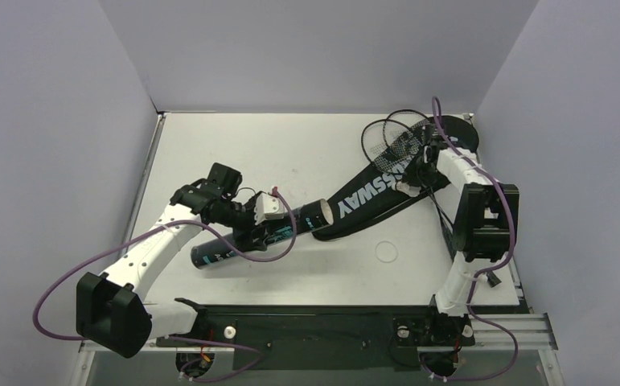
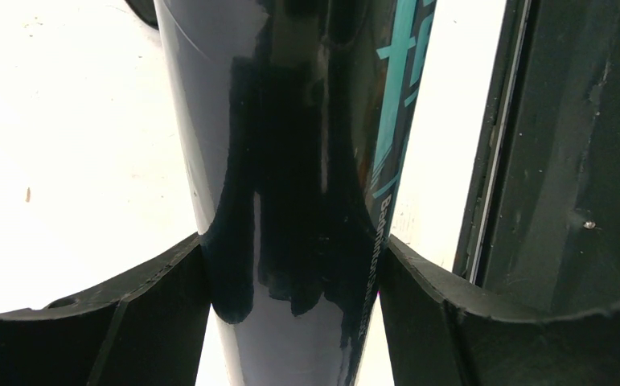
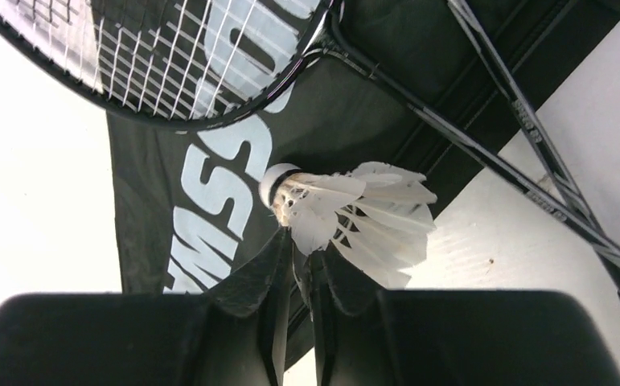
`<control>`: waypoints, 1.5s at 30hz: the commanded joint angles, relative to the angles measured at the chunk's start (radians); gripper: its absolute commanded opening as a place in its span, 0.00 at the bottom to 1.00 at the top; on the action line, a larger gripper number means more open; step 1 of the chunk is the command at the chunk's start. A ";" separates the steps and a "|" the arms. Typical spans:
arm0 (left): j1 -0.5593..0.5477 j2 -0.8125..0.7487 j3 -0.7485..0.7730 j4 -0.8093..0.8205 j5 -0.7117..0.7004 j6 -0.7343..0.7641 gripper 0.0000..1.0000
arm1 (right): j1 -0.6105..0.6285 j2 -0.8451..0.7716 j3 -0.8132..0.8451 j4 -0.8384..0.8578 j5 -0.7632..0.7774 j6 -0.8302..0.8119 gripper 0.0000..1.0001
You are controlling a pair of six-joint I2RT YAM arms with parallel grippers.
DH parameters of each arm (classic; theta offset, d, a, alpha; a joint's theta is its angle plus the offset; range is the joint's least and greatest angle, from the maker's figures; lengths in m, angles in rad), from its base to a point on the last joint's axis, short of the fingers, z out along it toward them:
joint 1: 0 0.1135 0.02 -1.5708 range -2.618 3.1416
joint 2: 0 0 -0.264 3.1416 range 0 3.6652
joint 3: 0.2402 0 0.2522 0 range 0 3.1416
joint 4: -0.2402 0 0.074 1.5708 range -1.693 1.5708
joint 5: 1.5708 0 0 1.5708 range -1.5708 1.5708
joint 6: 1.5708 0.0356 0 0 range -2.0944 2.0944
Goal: Pack up the badminton gear
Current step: Pick up the shuttlecock at the center of the board, then place the shuttlecock at the shuttle tube.
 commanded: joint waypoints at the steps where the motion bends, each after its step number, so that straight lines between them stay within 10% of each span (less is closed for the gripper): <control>1: -0.004 -0.009 0.064 0.077 0.005 -0.025 0.09 | 0.070 -0.119 -0.016 -0.058 0.067 -0.003 0.05; 20: -0.005 0.053 0.083 -0.074 0.159 0.233 0.09 | 0.440 -0.828 -0.203 -0.179 -0.039 0.098 0.00; 30: -0.007 0.063 0.087 -0.050 0.152 0.224 0.09 | 0.749 -0.834 -0.131 -0.198 0.027 0.164 0.00; 45: -0.007 0.046 0.083 -0.012 0.144 0.166 0.09 | 0.832 -0.787 -0.145 -0.111 0.032 0.221 0.00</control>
